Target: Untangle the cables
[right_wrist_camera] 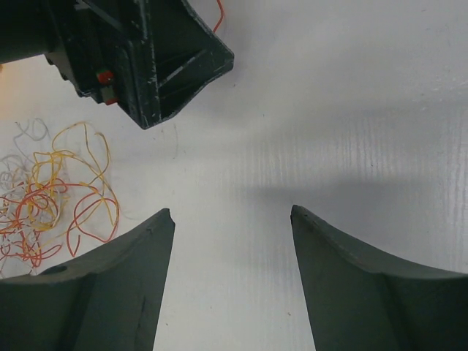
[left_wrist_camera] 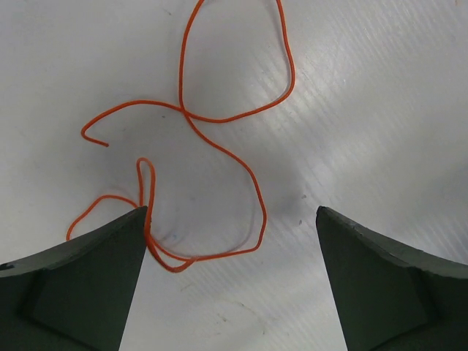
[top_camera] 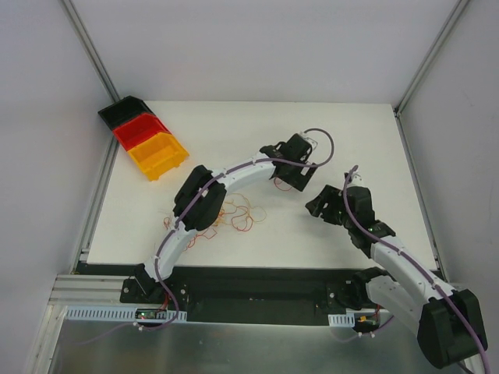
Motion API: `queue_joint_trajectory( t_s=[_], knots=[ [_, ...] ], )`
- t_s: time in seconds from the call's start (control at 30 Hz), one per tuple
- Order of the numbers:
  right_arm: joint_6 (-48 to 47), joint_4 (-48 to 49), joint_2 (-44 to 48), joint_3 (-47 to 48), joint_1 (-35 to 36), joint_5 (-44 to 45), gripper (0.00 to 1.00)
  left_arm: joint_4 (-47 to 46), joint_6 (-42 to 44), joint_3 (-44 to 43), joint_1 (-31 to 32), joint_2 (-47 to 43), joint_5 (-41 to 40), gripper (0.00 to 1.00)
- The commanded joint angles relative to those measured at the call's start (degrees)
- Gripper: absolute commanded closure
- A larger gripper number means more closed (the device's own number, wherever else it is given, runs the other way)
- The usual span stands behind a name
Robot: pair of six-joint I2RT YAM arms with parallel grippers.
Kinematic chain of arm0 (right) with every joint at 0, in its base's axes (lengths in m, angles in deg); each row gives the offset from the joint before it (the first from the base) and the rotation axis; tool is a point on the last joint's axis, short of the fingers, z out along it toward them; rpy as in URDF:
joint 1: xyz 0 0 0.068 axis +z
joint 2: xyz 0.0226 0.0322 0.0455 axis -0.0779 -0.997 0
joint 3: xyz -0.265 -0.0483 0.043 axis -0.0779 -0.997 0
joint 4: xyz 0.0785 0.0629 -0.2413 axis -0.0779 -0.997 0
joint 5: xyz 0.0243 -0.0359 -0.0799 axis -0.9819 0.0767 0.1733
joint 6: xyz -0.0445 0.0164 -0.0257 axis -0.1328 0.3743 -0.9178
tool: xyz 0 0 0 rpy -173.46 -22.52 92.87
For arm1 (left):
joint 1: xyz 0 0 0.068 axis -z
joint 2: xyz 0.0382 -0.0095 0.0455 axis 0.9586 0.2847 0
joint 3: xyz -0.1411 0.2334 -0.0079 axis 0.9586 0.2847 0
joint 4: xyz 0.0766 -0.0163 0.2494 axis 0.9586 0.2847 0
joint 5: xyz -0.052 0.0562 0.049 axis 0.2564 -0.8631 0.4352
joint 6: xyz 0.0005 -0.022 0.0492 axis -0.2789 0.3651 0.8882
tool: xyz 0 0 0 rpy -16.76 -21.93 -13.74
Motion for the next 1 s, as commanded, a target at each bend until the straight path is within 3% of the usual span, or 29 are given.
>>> queue_joint_trajectory(
  t_s=[0.0, 0.1, 0.27, 0.4, 0.43, 0.73, 0.83, 0.97],
  knots=[
    [1.46, 2.24, 2.83, -1.23, -0.83, 1.13, 0.32, 1.87, 4.93, -4.27, 0.99, 2.65, -2.66, 0.08],
    [1.90, 2.24, 4.24, -2.02, -1.35, 1.57, 0.32, 2.31, 5.80, -4.80, 2.04, 4.05, -5.12, 0.16],
    [2.25, 2.32, 6.61, -3.25, -1.35, 2.45, 0.32, 2.31, 7.56, -5.42, 3.19, 5.73, -11.61, 0.44],
    [2.08, 2.50, 6.79, -3.43, -1.36, 2.36, 0.33, 2.49, 8.53, -4.90, 2.93, 2.32, -18.56, 0.95],
    [1.99, 2.76, 6.62, -3.34, -1.35, 2.10, 0.33, 2.58, 8.18, -3.67, 2.49, -0.31, -18.75, 1.00],
    [0.58, 5.31, 5.12, -3.34, -1.35, -0.89, 0.32, 7.05, 0.63, 16.45, -9.19, -33.09, 2.60, 1.00],
    [0.49, 5.75, 4.42, -3.26, -1.27, -1.42, 0.32, 10.82, 0.45, 17.87, -13.23, -41.44, 2.87, 1.00],
    [0.23, 5.93, 3.80, -2.90, -1.18, -1.95, 0.32, 16.45, 0.10, 16.91, -19.03, -48.84, -3.52, 1.00]
  ],
)
